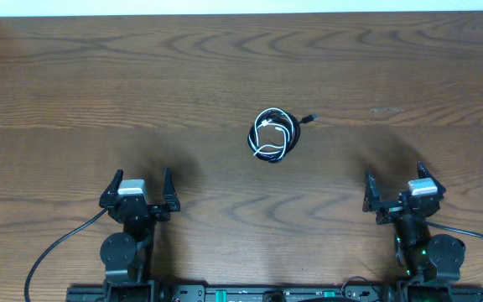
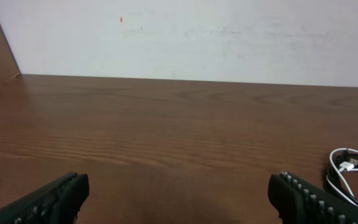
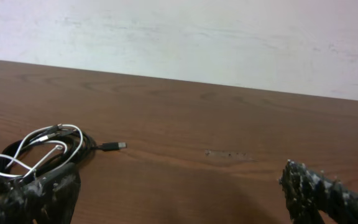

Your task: Untangle cables

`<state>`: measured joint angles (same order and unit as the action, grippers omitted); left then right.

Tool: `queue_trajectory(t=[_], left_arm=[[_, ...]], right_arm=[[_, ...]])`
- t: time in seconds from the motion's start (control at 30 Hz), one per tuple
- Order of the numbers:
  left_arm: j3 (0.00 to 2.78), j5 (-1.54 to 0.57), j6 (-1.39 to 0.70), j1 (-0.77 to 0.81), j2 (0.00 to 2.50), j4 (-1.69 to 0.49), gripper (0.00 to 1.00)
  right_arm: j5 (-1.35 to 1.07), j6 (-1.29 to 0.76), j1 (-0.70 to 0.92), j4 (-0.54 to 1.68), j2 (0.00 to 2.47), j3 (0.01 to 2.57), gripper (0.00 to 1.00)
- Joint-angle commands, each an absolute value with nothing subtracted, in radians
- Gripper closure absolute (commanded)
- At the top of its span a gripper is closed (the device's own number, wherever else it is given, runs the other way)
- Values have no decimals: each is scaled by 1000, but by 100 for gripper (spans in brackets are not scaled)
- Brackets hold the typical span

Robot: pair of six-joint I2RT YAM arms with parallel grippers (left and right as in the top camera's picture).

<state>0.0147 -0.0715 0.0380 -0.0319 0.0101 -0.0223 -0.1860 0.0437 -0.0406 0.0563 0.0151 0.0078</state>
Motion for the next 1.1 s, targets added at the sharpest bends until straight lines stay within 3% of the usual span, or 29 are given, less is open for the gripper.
queue_trajectory(t=[0.0,0.67,1.07], left_arm=[[4,-74,41,-36,5,-67,3],[4,-74,41,-36,5,-66,3],[47,-145,40,-36,15,-7,3]], right_arm=[[-186,31,-36,60,10,6,1],[-197,30,-36,60,10,6,1],[-310,-135,-36,52,19,7,1]])
